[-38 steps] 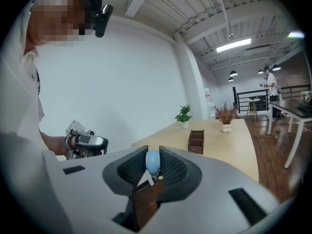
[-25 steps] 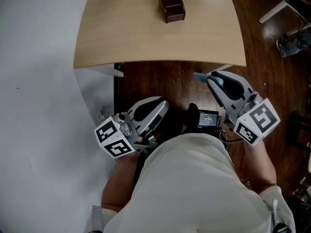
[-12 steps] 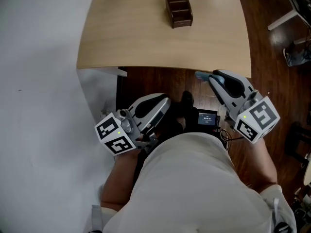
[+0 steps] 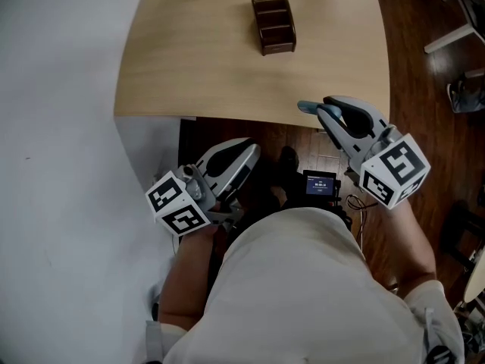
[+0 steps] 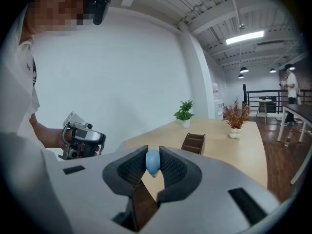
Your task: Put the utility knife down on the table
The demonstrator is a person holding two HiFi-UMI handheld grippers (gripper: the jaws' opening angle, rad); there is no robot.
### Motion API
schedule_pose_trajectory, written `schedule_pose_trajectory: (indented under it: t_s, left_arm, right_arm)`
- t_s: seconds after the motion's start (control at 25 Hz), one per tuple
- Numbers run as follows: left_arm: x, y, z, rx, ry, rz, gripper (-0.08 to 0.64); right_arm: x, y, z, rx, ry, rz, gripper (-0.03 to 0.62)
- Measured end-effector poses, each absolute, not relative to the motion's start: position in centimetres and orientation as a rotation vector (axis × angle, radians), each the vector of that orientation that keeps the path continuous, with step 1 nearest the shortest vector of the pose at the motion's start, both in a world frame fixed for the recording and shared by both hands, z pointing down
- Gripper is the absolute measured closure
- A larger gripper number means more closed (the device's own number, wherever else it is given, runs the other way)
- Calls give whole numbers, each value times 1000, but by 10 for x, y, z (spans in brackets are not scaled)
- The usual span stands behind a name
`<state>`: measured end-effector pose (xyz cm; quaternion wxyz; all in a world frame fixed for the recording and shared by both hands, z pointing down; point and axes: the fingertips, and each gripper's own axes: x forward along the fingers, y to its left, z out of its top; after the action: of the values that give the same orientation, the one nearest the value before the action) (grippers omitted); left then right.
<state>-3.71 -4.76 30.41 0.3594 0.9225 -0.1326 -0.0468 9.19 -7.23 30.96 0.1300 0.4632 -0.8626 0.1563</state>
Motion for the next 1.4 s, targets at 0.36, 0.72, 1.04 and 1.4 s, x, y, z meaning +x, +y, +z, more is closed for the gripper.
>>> schedule_pose_trajectory:
  t_s: [0.36, 0.72, 1.04, 1.4]
  left_arm:
    - [-18, -65, 303, 2375, -397, -85, 555]
    - [-27, -87, 308, 2386, -360, -48, 555]
    - [-20, -98, 316, 2417, -287, 29, 555]
    - [-7, -123, 331, 2421, -290, 102, 555]
  right_arm:
    - [102, -98, 318, 1275, -2528, 481, 520]
    - [95, -118, 330, 1276, -2459, 426, 520]
    - [98, -124, 336, 1321, -2396, 399, 520]
    - [99, -157, 353, 1292, -2352, 401, 520]
